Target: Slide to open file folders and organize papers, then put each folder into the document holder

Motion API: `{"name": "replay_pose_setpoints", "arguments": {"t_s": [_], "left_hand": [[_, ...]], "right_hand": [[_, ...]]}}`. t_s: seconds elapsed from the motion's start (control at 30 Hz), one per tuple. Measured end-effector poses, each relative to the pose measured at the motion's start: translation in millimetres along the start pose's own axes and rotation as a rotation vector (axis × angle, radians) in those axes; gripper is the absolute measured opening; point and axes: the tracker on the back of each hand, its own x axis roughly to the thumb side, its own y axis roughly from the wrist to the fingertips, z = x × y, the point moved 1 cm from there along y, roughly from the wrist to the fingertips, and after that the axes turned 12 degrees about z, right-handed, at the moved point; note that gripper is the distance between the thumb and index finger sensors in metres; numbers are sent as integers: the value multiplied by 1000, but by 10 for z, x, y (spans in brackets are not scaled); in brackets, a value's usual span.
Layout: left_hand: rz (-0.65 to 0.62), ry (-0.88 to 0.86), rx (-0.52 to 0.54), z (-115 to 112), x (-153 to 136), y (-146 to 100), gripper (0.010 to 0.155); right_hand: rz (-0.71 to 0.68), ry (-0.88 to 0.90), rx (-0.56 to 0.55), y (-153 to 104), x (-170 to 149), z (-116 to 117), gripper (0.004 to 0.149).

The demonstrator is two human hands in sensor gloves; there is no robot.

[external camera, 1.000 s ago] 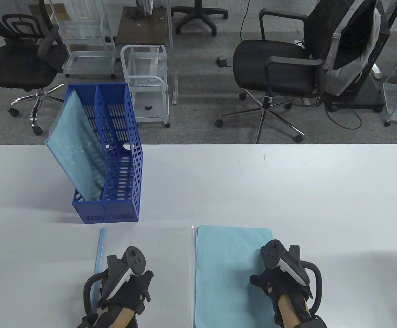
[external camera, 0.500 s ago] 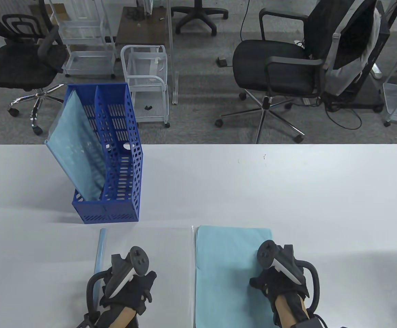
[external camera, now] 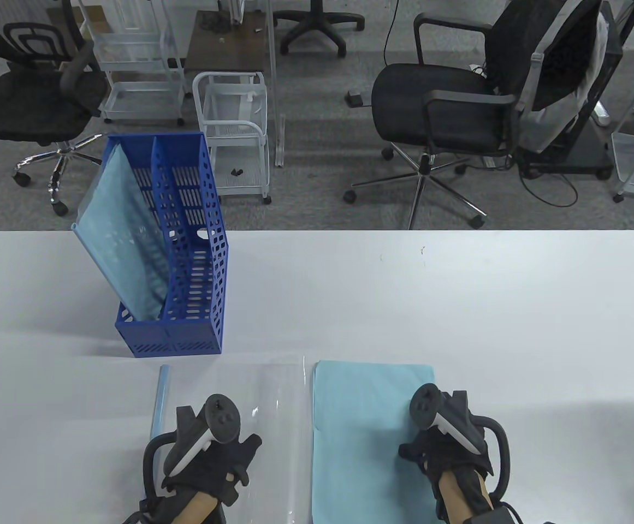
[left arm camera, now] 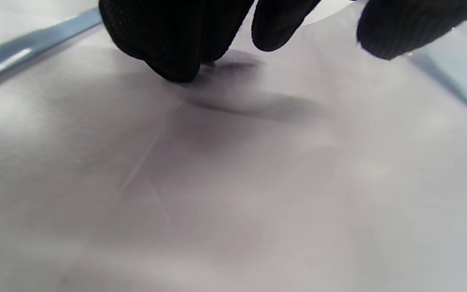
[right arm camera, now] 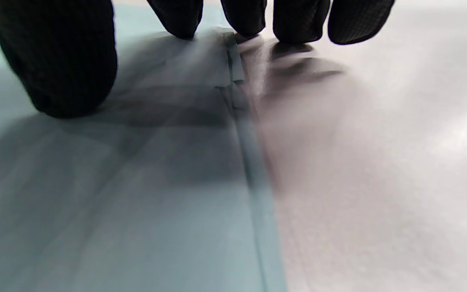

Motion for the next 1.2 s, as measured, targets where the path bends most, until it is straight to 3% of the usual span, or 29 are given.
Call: {"name": "replay_pose_setpoints", "arguments": {"t_s": [0.3,0.4,0.63,0.87,0.97,1.03,1.2], "left_hand": [[-219,-161,-93,-115,200,-79,75],[-321,-255,-167,-181,295,-75,74],[-607,-664,-585,-453,528,8,71],[-887,-861,-789,-451,633,-75,67],[-982,-1012,-822,-423,634,-98,63],[-982,-1086,-788,-380,606,-102,61],[-963,-1104,-697,-324,556,-83,58]], "right_hand": [[0,-1,1,-1,5,0,91],[-1,-2,2,-2,7,0,91],[-3,-4,2,-1,13,2,91],[-5,-6,2,0,16,4,91],[-4,-5,2,0,17,6,91],[-4,-5,2,0,16,7,91],[-3,-2,2,0,15,10,91]]}}
